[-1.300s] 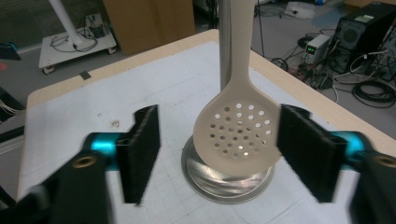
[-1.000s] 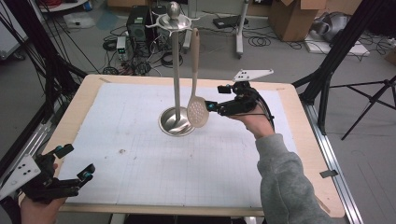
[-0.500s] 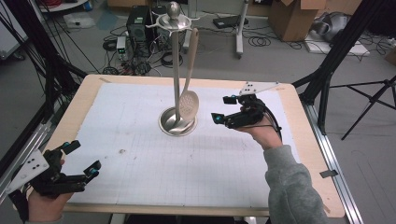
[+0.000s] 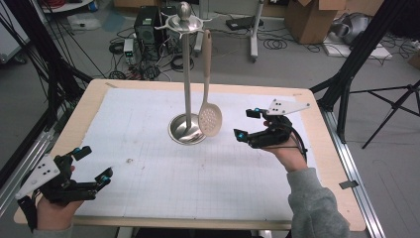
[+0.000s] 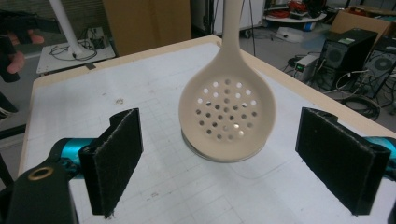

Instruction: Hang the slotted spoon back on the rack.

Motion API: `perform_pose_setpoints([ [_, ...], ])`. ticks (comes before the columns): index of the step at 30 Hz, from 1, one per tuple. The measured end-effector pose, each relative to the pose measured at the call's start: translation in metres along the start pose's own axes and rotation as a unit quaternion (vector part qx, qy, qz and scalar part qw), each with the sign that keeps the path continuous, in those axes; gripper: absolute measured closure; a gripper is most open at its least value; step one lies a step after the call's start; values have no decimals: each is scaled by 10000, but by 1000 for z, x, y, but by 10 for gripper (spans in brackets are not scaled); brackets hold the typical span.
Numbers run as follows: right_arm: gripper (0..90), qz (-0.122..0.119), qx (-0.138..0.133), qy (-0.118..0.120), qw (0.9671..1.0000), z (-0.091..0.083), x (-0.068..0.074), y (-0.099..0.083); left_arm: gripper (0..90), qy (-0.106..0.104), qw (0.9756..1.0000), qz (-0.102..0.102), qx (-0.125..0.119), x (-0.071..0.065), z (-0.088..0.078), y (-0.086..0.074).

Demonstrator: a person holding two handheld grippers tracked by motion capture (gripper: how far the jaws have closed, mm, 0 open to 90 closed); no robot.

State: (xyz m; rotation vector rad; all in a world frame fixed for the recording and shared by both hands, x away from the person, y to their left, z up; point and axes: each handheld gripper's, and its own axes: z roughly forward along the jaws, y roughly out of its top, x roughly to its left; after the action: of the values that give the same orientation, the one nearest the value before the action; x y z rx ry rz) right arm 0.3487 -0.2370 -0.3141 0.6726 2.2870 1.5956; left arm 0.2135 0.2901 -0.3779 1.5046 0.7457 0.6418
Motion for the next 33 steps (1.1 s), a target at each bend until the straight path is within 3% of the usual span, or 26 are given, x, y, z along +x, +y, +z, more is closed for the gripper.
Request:
perform_pose_setpoints([
  [4,136,-12,-36,-109,9999,-10,-1,-6,17,-33,10000,7,8,0,4,0],
  [22,112,347,-180,-339,9987,-40,4,-48,17,-218,9997,1,68,-3,22,-1],
  [33,110,267,-353,-612,9971,-54,14,-65,17,-225,9997,-11,119,-1,27,-4],
])
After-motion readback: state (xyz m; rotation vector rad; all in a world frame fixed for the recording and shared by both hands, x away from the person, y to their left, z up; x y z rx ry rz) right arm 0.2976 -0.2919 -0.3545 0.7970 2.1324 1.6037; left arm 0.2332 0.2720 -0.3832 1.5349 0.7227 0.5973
